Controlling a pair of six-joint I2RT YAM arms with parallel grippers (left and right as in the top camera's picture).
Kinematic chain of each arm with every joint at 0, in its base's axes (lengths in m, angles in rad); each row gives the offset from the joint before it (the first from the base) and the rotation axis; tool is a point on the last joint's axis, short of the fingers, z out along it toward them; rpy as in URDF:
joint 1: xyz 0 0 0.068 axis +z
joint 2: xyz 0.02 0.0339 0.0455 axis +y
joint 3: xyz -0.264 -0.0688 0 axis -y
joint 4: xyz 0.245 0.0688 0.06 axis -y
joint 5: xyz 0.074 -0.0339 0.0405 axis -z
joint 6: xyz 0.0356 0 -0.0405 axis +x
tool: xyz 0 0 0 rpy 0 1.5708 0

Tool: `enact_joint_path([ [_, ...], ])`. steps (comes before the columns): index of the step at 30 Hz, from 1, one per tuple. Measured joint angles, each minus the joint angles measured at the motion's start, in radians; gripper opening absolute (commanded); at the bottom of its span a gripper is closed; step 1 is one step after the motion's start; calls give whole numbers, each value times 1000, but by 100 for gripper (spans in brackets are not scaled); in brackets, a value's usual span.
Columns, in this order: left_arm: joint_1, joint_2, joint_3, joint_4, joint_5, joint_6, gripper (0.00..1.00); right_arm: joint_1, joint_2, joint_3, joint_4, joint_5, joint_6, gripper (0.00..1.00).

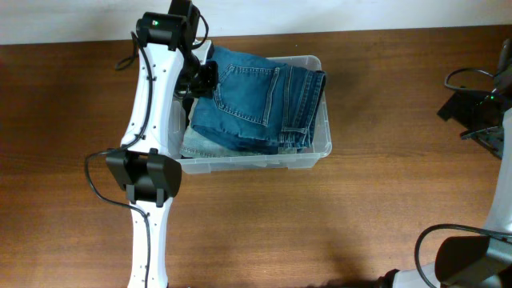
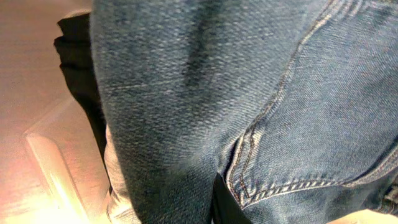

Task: Pack container
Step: 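Lower the dark-blue jeans onto the light-blue jeans in the bin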

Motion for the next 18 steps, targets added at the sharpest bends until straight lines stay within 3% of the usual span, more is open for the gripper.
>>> enact_joint_path([
  [7,-1,0,0,-3,-14,-72,1,0,0,0,0,0,0,98],
  [18,26,-15,-58,1,-14,-76,0,0,0,0,0,0,0,98],
])
